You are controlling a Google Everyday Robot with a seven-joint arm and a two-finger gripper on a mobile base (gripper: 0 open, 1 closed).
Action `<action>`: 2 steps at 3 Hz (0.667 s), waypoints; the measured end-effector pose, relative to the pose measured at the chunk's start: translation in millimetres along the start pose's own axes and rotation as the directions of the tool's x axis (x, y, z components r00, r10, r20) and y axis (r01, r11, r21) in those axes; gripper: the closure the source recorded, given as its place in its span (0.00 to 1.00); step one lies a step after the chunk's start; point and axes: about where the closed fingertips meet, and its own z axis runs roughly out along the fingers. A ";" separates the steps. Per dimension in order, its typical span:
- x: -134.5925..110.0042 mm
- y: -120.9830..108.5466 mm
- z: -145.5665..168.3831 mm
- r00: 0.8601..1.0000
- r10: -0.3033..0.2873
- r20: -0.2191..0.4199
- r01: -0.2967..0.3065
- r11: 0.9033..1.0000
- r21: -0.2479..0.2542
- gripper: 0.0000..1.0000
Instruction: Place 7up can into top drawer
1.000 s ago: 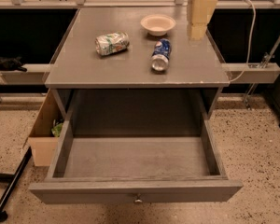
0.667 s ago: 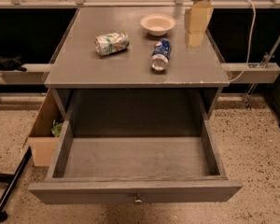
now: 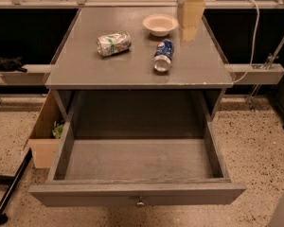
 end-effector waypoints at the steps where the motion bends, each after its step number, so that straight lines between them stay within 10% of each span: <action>1: -18.1 -19.9 19.8 1.000 -0.030 0.007 0.030 0.999 -0.017 0.00; 2: -44.4 -36.7 52.1 0.998 -0.064 0.020 0.065 0.997 -0.051 0.00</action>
Offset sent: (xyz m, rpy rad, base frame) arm 0.0554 0.0701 -0.0440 -0.0522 0.1240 0.0851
